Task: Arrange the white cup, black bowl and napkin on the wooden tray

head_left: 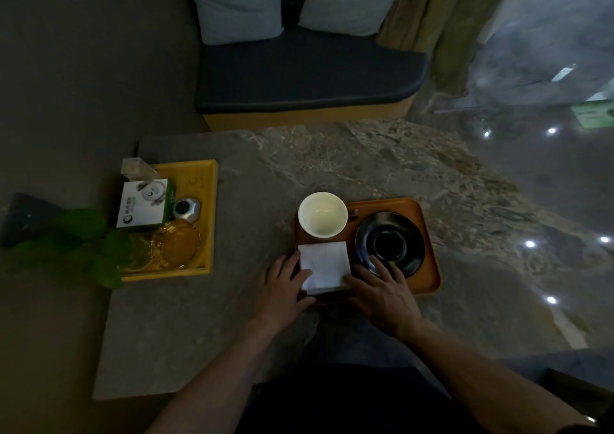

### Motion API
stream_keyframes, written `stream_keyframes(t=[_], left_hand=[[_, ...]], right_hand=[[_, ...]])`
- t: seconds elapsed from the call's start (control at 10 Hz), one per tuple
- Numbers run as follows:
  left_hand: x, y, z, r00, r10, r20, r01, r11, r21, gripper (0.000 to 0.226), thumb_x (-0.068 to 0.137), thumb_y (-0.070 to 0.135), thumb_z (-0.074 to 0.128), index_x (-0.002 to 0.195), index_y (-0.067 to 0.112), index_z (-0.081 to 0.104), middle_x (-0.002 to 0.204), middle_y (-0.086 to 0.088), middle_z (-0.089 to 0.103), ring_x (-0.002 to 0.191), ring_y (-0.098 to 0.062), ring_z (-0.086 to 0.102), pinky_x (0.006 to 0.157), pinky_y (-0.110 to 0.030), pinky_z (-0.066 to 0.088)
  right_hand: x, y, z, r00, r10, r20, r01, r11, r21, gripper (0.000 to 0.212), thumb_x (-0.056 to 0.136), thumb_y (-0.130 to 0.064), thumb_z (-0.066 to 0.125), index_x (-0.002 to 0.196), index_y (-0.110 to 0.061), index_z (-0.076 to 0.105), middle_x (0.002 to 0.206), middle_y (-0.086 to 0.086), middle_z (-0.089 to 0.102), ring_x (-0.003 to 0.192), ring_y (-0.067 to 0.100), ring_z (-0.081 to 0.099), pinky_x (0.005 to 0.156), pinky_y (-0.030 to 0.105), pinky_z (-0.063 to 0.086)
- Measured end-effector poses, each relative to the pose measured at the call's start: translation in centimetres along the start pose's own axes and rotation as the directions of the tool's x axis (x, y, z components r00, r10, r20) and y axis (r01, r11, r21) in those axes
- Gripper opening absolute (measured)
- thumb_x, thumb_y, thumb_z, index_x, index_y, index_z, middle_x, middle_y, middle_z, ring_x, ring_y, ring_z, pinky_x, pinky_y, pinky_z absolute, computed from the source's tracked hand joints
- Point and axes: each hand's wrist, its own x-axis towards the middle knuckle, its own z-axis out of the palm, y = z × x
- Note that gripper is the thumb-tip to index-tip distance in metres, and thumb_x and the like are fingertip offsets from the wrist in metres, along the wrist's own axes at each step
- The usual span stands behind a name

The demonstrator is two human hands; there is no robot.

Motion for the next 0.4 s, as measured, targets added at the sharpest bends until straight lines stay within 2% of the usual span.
stream_keyframes(t=[0.1,0.4], left_hand=[[-0.4,0.1,-0.4,0.999,-0.027,0.023,0.028,0.999,-0.045,0.062,0.086,0.053,0.059,0.141,0.034,0.038,0.159,0.001,0.021,0.145,-0.025,0.015,0.117,-0.051,0.017],[-2.2,1.7,-2.4,0.993,-0.113,-0.018,0.103,0.951,-0.292,0.055,0.089,0.036,0.065,0.139,0.027,0.044,0.147,0.001,0.041,0.133,-0.018,0.041,0.109,-0.042,0.041]], right_hand=[[-0.7,-0.2,-0.5,0.999,0.037,0.026,-0.038,0.999,0.039,0.052,0.093,-0.058,0.040,0.143,-0.044,0.034,0.157,-0.005,0.032,0.148,0.031,0.016,0.115,0.058,0.019],[-3.9,1.1,-1.7,0.999,0.034,-0.031,-0.030,0.990,0.137,0.042,0.090,-0.059,0.035,0.130,-0.048,0.043,0.152,-0.009,0.038,0.141,0.021,0.032,0.109,0.049,0.032]])
